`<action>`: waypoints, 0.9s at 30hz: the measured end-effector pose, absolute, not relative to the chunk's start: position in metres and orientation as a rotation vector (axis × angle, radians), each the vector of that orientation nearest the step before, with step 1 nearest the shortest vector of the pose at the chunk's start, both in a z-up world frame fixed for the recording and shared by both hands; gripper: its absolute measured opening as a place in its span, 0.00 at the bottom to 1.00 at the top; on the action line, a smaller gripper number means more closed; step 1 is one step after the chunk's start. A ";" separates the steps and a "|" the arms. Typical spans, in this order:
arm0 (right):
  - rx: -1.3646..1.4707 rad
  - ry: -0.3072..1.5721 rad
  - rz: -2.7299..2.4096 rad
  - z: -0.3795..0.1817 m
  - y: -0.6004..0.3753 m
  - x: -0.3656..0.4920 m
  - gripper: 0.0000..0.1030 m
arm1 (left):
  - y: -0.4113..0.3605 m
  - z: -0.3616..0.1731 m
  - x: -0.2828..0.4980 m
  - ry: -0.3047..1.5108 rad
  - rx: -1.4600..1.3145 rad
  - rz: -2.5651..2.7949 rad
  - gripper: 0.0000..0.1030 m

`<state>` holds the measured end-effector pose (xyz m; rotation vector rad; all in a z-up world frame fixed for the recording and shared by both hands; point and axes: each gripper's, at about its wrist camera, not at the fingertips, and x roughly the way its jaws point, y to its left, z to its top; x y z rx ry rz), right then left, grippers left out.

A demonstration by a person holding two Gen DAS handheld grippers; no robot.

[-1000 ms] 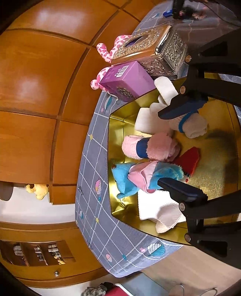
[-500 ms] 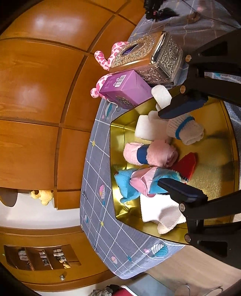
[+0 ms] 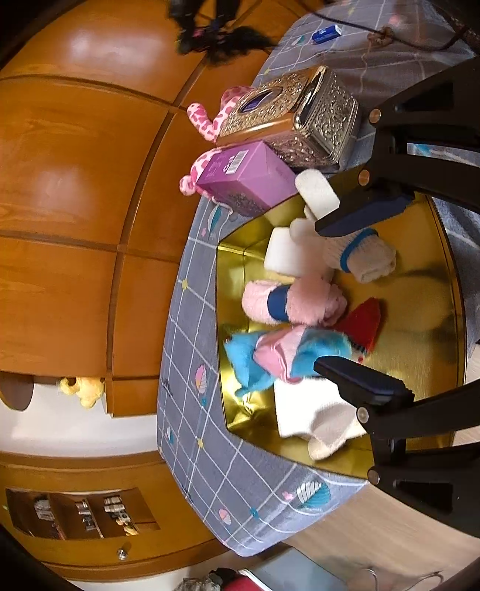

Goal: Organize soft objects
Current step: 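Carry the black hair ties into the gold tray and open the right gripper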

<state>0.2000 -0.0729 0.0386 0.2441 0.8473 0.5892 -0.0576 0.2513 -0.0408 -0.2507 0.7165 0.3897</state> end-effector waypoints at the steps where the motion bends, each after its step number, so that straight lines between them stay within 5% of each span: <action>1: 0.241 0.839 0.622 0.045 -0.058 0.200 0.51 | 0.255 -0.040 -0.060 0.713 -0.256 0.399 0.66; 12: 0.104 0.861 0.968 0.061 0.095 0.157 0.51 | 0.309 -0.031 -0.088 0.661 -0.326 0.553 0.70; 23: -0.201 1.012 1.232 -0.023 0.214 0.043 0.52 | 0.370 -0.024 -0.119 0.604 -0.424 0.729 0.72; 27: -0.134 1.125 1.244 -0.049 0.231 0.031 0.63 | 0.367 -0.025 -0.118 0.610 -0.420 0.720 0.73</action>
